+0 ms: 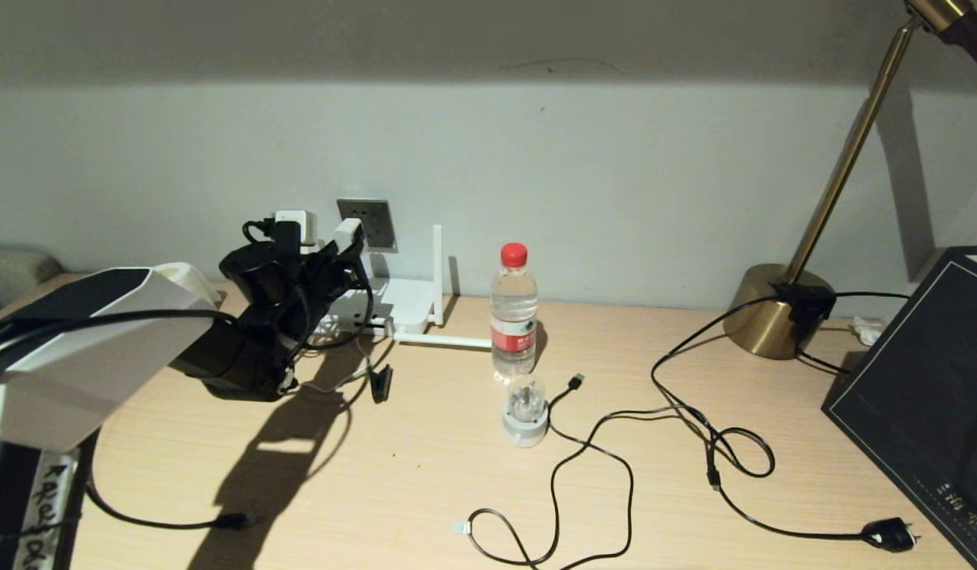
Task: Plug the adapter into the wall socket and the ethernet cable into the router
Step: Plug plug into socket
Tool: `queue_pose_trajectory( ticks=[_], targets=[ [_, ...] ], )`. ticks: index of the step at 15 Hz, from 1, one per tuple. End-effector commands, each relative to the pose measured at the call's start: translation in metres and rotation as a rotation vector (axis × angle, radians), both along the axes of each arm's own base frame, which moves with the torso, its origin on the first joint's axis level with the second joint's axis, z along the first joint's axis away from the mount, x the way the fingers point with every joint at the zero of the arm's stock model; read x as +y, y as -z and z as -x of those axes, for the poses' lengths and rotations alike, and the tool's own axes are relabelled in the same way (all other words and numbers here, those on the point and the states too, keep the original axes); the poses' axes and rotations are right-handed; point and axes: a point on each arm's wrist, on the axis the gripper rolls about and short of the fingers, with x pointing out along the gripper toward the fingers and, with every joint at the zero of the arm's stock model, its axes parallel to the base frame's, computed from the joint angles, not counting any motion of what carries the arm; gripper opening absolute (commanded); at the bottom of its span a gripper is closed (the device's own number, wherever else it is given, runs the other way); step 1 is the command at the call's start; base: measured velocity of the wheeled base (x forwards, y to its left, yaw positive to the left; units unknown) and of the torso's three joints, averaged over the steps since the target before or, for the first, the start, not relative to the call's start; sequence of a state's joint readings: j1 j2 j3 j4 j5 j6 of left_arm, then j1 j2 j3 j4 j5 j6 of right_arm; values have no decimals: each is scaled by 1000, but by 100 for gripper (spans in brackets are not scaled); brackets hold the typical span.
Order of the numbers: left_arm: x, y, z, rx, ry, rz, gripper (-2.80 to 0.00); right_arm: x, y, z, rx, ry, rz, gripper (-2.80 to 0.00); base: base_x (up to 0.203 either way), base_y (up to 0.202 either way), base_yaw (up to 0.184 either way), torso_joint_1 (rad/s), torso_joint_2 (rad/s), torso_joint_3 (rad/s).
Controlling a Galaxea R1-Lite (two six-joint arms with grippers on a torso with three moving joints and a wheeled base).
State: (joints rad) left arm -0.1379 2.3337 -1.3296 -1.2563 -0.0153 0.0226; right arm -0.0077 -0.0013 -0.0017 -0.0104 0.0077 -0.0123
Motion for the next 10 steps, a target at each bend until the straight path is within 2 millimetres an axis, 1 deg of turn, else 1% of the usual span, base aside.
queue_pose_trajectory(
  ticks=[1, 6, 10],
  targets=[
    [0, 0, -1, -7, 0, 0, -280, 0, 0, 0, 1, 0, 1, -280, 0, 0, 0, 0, 0, 0],
    [-1, -2, -4, -19, 0, 2, -280, 0, 0, 0, 1, 0, 1, -280, 0, 0, 0, 0, 0, 0],
    [0, 1, -6, -16, -1, 2, -280, 0, 0, 0, 1, 0, 1, -280, 0, 0, 0, 0, 0, 0]
  ],
)
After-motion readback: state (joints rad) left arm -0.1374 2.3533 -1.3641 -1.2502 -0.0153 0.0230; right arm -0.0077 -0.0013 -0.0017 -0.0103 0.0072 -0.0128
